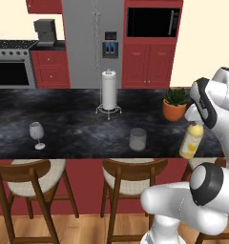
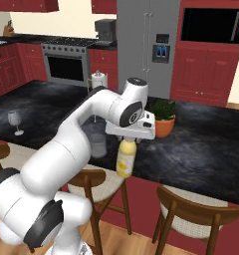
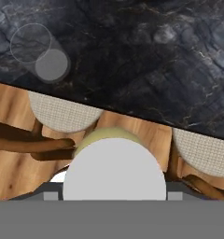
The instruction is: There is a wine glass and glass cup on the dining counter. Place the wine bottle next to the wine glass and the juice bottle next to the glass cup.
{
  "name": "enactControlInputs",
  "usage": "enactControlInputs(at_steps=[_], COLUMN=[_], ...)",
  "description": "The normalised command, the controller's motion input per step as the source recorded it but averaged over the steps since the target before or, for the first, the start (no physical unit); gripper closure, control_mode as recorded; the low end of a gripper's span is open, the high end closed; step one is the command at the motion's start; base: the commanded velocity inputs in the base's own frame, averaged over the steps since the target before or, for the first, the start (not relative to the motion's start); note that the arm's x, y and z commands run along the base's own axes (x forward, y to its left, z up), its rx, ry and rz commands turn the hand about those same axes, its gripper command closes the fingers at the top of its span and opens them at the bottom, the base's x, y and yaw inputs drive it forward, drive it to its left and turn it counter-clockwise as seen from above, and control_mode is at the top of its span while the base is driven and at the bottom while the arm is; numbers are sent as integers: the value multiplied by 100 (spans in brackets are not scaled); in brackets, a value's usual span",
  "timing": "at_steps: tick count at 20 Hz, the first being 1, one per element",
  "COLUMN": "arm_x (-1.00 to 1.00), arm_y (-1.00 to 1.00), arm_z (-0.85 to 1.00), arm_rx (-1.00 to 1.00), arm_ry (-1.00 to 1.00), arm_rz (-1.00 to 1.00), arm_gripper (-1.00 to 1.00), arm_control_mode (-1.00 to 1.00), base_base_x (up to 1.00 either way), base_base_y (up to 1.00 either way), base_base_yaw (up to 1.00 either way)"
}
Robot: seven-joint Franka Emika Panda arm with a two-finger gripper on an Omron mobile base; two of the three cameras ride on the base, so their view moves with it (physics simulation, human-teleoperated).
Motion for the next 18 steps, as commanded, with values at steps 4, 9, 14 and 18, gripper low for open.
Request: enactControlInputs(at_steps=[4,9,14,18], arm_x=[17,12,7,39], arm_y=[15,23,18,12], arm_z=[0,0,-1,-9], arm_rx=[-7,-9,-3,0], arm_ry=[-14,-18,-16,0], arm_rz=[5,3,0,0], arm_gripper=[100,100,100,100], arm_control_mode=[-100,-100,-100,-100], base_base_x=[0,0,0,0], base_base_y=[0,0,0,0], base_base_yaw=[0,0,0,0])
